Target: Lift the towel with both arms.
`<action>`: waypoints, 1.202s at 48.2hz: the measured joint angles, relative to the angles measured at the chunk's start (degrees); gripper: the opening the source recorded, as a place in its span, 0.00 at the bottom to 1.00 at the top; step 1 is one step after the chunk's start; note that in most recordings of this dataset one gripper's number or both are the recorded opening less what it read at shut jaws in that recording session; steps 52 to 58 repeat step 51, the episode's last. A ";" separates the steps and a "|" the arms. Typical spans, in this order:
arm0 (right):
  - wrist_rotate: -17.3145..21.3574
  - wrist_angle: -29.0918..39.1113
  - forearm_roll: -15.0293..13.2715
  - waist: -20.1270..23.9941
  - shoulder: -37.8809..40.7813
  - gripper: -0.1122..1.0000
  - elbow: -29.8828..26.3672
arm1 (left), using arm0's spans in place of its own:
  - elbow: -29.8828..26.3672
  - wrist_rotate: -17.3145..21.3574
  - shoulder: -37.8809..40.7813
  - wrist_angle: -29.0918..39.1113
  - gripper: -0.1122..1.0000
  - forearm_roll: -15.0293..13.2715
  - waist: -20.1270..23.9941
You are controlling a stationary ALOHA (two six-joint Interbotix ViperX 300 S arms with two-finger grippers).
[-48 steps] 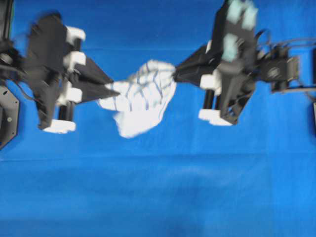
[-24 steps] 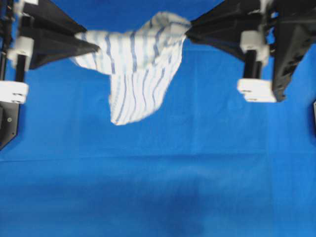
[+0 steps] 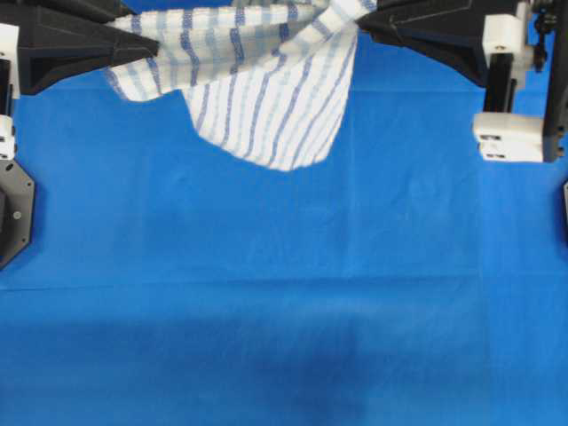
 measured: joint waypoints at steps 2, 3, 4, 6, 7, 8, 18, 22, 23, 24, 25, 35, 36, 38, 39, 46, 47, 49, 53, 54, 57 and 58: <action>-0.35 0.09 0.00 0.09 0.00 0.13 0.00 | 0.00 0.00 0.18 0.00 0.12 0.00 0.00; -0.53 0.18 0.09 0.09 0.00 0.13 0.00 | 0.00 0.00 0.26 0.00 0.12 0.00 0.09; -0.70 0.18 0.00 0.26 0.00 0.13 0.00 | 0.09 0.09 0.35 -0.18 0.12 0.00 0.00; -1.14 0.26 0.09 0.44 0.00 0.13 0.00 | 0.09 0.18 0.44 -0.26 0.12 0.00 0.00; -1.32 0.35 0.09 0.53 0.00 0.13 0.00 | 0.00 0.26 0.53 -0.35 0.13 0.00 0.00; -1.58 0.35 0.09 0.62 0.00 0.13 0.00 | 0.00 0.35 0.62 -0.44 0.13 0.00 0.00; -4.66 0.44 0.18 1.49 0.00 0.13 0.00 | 0.09 3.43 0.97 -2.29 0.13 0.09 0.00; -5.27 0.44 0.26 1.67 0.00 0.14 0.00 | 0.00 4.31 0.97 -3.25 0.18 0.09 0.09; -5.27 0.44 0.18 1.58 0.00 0.16 0.00 | 0.09 4.39 0.97 -3.52 0.22 0.00 0.00; -5.36 0.35 0.18 1.58 0.00 0.19 0.00 | 0.26 4.39 0.97 -3.96 0.26 0.09 0.00; -5.36 0.44 0.18 1.67 -0.09 0.24 0.00 | 0.44 4.39 0.97 -4.22 0.31 0.09 0.00; -5.36 0.35 -0.35 1.58 0.18 0.71 0.00 | 2.64 4.13 0.79 -7.73 0.85 0.09 0.00; -5.36 0.35 -0.35 1.67 0.18 0.71 0.00 | 2.72 4.13 0.79 -7.91 0.88 0.09 0.00; -5.27 0.35 -0.44 1.67 0.35 0.69 0.00 | 2.99 4.04 0.70 -8.26 0.93 0.09 0.00; -5.19 0.35 -0.44 1.67 0.35 0.68 0.00 | 3.16 4.13 0.62 -8.35 0.94 0.09 0.09; -4.83 0.35 -0.53 1.67 0.35 0.68 0.00 | 4.48 4.04 -0.53 -8.88 0.93 0.09 0.09; -4.83 0.44 -0.53 1.67 0.35 0.68 0.00 | 4.66 4.04 -0.70 -8.88 0.93 0.00 0.09; -4.75 0.44 -0.53 1.67 0.35 0.68 0.09 | 5.19 4.04 -1.05 -9.05 0.93 0.09 0.00; -4.75 0.53 -0.53 1.67 0.35 0.68 0.35 | 6.24 4.04 -1.32 -9.14 0.93 0.09 0.09; -4.75 0.53 -0.53 1.67 0.35 0.68 0.35 | 6.24 4.04 -1.32 -9.14 0.93 0.09 0.09; -4.75 0.53 -0.53 1.67 0.35 0.68 0.35 | 6.24 4.04 -1.32 -9.14 0.93 0.09 0.09; -4.75 0.53 -0.53 1.67 0.35 0.68 0.35 | 6.24 4.04 -1.32 -9.14 0.93 0.09 0.09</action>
